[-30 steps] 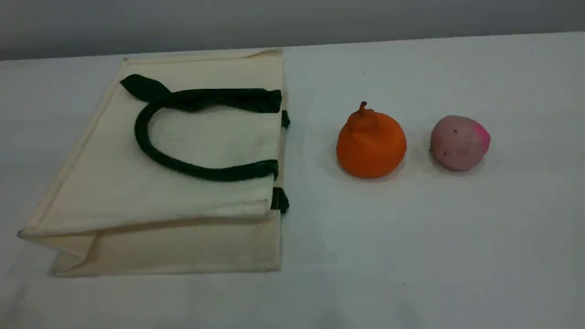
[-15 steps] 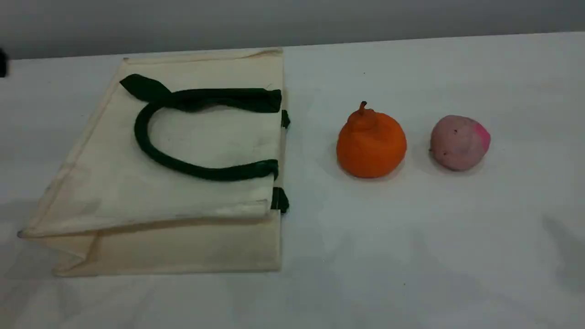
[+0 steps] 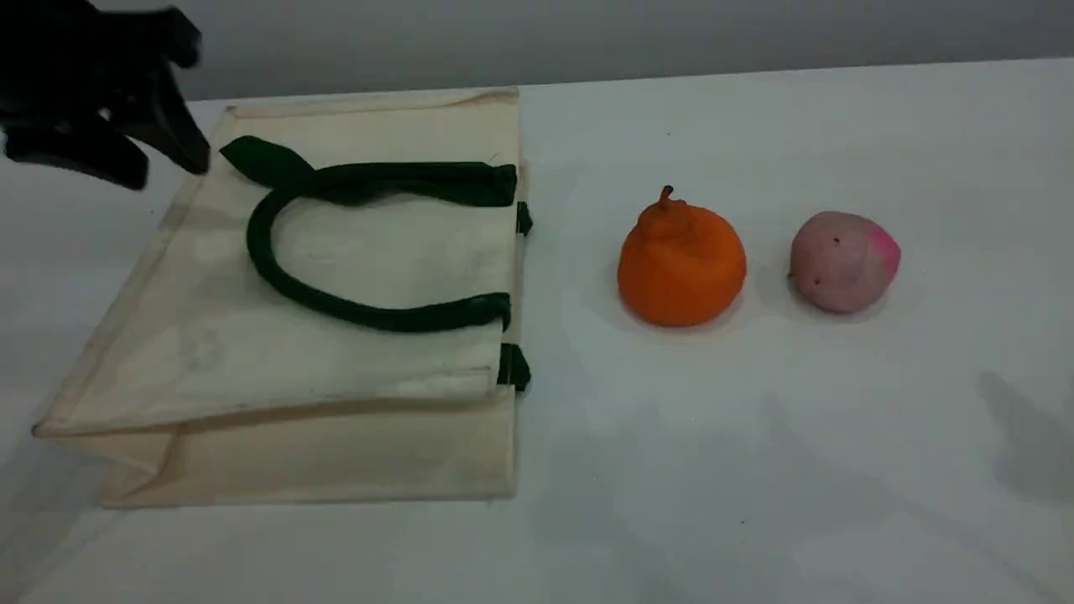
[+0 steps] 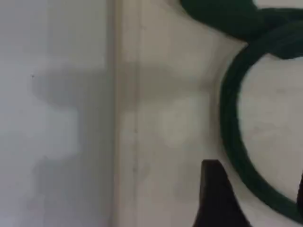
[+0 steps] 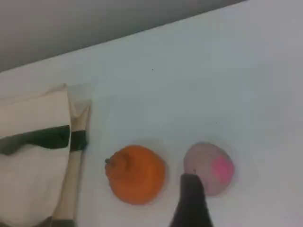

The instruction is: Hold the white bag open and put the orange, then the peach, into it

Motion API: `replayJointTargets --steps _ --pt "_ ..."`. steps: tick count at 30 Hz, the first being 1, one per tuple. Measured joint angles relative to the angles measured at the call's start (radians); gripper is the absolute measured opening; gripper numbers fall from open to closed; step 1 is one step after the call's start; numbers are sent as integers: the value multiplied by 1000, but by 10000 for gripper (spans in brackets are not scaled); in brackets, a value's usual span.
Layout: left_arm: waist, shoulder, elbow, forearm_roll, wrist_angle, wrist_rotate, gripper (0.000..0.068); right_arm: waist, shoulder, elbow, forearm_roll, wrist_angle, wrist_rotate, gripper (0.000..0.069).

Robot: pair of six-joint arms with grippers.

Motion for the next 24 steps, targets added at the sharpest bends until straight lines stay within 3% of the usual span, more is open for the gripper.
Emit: replayJointTargets --steps 7,16,24 --pt "-3 133 -62 0 3 0 368 0 0 0 19 0 0 482" --pt "-54 237 -122 2 -6 26 368 0 0 0 20 -5 0 482" --pt "-57 311 -124 1 -66 23 368 0 0 0 20 -6 0 482"
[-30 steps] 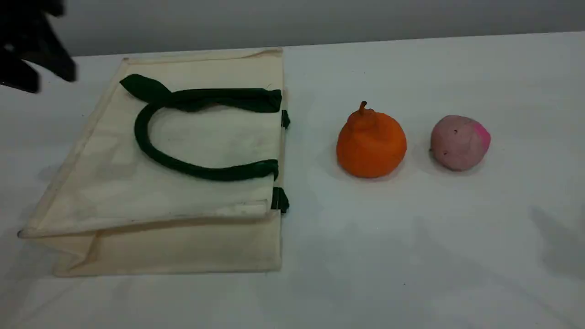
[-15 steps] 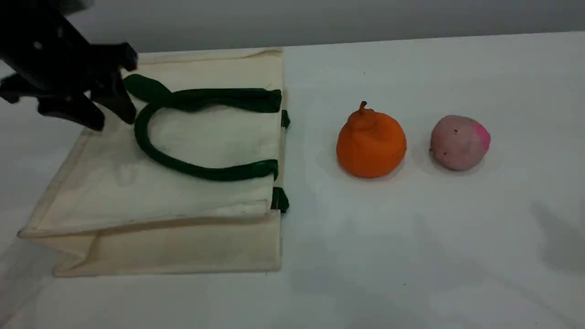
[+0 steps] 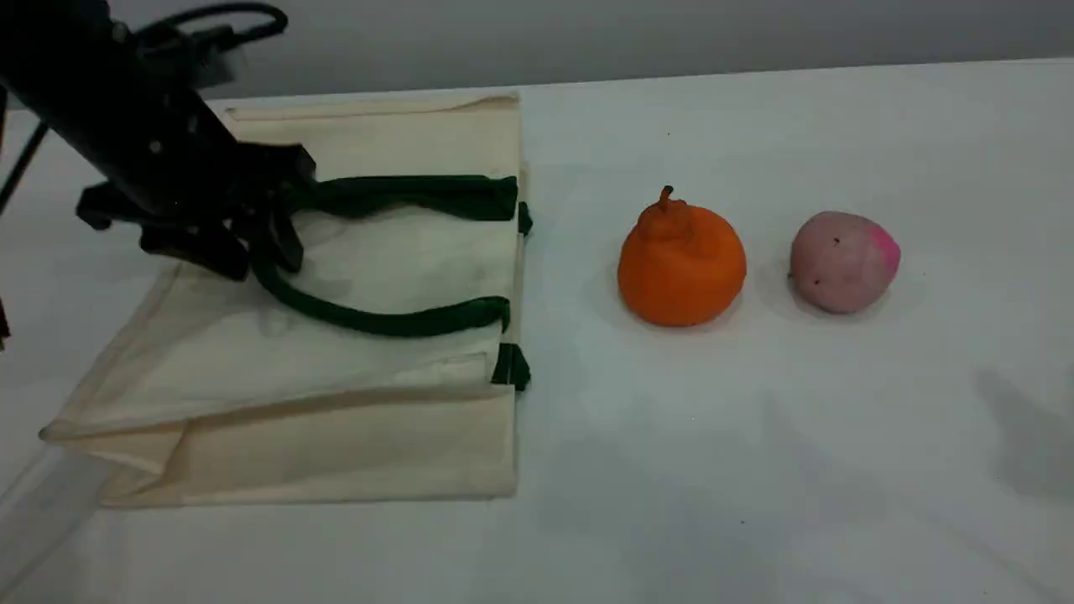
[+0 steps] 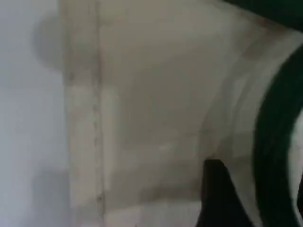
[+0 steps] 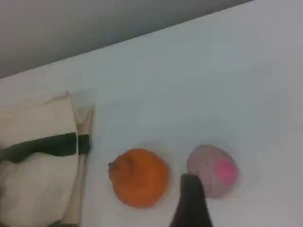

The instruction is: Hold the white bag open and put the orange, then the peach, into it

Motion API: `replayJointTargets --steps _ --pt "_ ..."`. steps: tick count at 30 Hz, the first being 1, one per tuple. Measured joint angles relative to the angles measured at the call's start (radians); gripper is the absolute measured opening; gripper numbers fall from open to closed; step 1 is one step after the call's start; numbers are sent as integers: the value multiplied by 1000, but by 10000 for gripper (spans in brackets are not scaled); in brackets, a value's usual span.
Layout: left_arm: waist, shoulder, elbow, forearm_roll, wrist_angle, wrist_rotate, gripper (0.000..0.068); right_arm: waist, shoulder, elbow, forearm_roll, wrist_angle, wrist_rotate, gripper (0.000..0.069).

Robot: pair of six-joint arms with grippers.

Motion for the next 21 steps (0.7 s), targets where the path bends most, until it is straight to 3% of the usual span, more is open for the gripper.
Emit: replayJointTargets --steps 7,10,14,21 --pt "-1 37 0 0 -12 -1 357 0 0 0 0 -1 0 482" --pt "-1 36 0 0 -14 -1 280 0 0 0 0 -1 0 482" --pt "-1 35 1 0 -21 -2 87 0 0 0 0 -1 0 482" --pt "-1 -8 -6 -3 7 -2 71 0 0 0 0 1 -8 482"
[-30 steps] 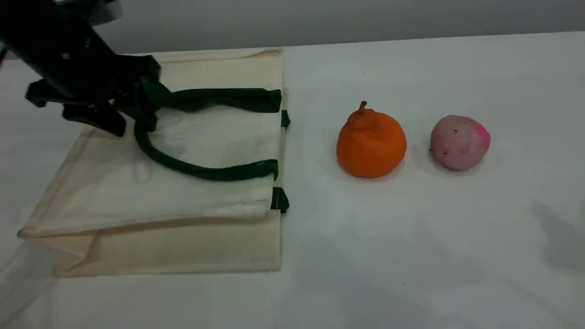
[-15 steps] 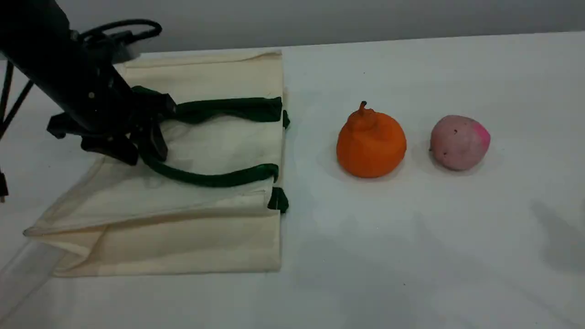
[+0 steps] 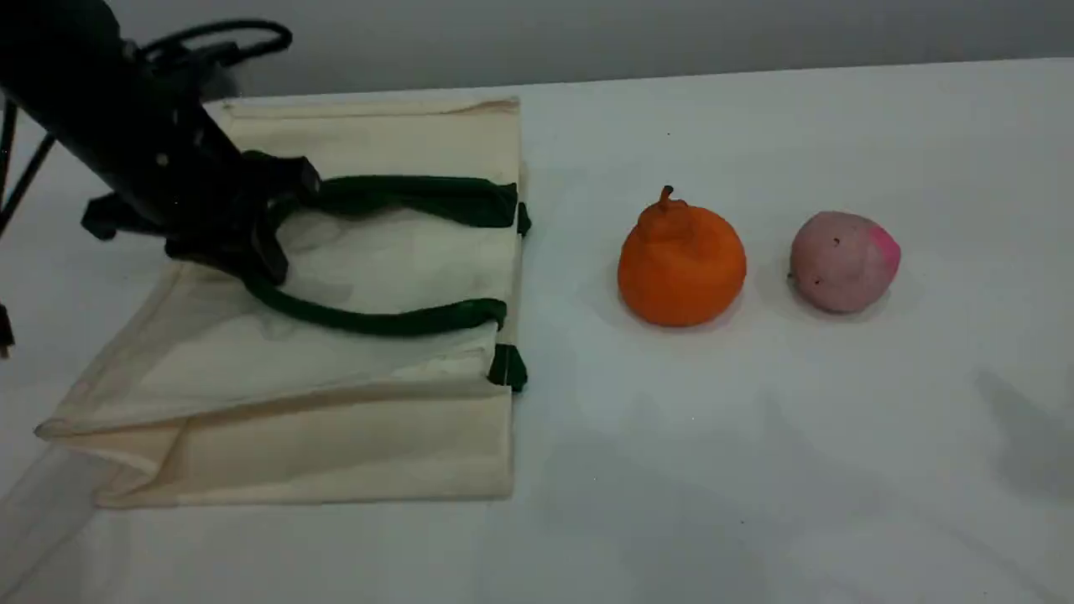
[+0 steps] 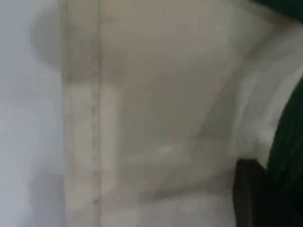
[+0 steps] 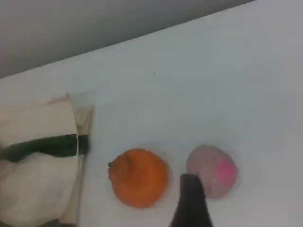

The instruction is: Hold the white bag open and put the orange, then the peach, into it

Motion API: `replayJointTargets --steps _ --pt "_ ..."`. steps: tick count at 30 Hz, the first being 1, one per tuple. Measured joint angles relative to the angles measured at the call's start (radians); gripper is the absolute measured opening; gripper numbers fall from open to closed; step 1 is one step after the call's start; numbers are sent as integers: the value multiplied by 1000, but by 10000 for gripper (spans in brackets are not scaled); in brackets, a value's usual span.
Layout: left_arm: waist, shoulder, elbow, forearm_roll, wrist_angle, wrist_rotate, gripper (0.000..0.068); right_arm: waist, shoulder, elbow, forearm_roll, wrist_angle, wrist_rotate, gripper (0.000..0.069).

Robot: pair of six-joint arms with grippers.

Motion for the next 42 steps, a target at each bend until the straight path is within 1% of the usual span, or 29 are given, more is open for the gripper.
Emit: replayJointTargets --steps 5,8,10,12,15,18,23,30,33,35,42 --pt "0 -87 -55 0 90 0 71 1 6 0 11 5 -19 482" --pt "0 -149 -96 1 171 5 71 1 36 0 35 2 -34 482" --pt "0 -193 -125 2 229 5 71 1 64 0 63 -10 -65 482" --pt "0 -237 -154 0 284 25 71 1 101 0 104 -15 -103 482" --pt "0 -315 -182 -43 365 67 71 1 161 0 188 -13 -185 482" --pt "0 -392 -184 -91 415 109 71 1 223 0 288 10 -293 482" --pt "0 -513 -184 -89 484 114 71 1 306 0 484 61 -500 482" --pt "0 -633 -184 -91 607 111 71 5 361 0 745 129 -775 482" --pt "0 -677 -184 -91 634 111 71 39 382 -8 823 132 -866 482" --pt "0 -698 -190 -91 650 110 71 77 404 -28 845 128 -907 482" --pt "0 -710 -262 -91 746 102 71 231 527 -136 849 3 -934 482"
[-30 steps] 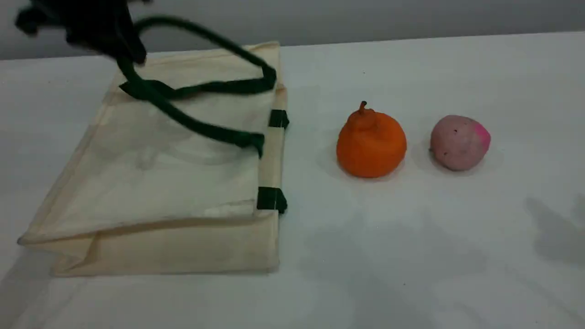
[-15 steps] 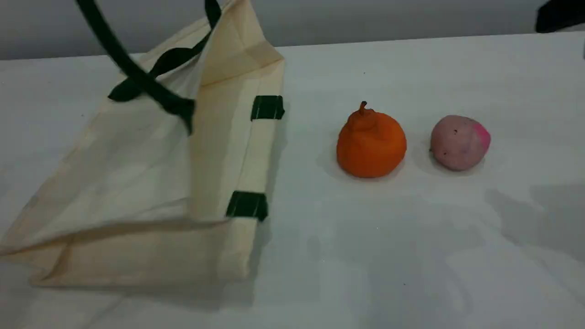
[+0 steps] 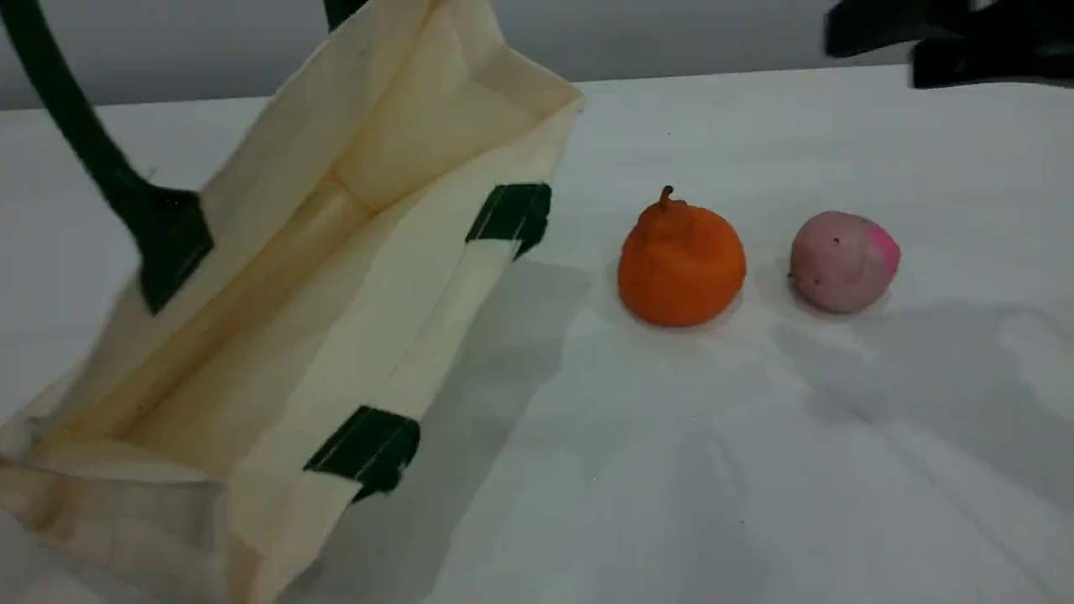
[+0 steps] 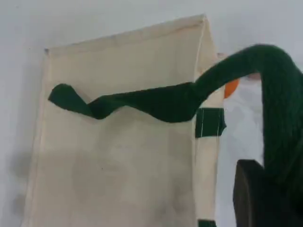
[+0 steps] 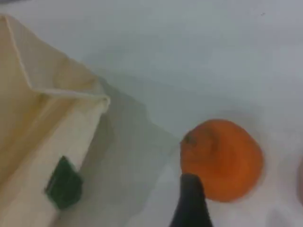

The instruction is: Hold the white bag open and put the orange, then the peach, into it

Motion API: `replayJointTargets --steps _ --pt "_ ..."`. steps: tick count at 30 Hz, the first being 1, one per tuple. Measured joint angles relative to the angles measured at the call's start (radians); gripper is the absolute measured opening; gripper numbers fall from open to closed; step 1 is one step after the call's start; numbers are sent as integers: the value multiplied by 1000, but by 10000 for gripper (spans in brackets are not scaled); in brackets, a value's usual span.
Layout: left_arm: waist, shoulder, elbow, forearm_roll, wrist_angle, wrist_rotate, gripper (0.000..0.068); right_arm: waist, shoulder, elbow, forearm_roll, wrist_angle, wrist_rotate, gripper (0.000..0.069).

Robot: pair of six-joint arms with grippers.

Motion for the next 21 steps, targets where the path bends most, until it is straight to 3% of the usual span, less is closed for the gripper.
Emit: replayJointTargets --steps 6,21 --pt "0 0 -56 1 43 0 71 81 141 -92 1 -109 -33 482" --pt "0 1 -61 32 68 -25 71 175 397 -246 -9 -97 -71 482"
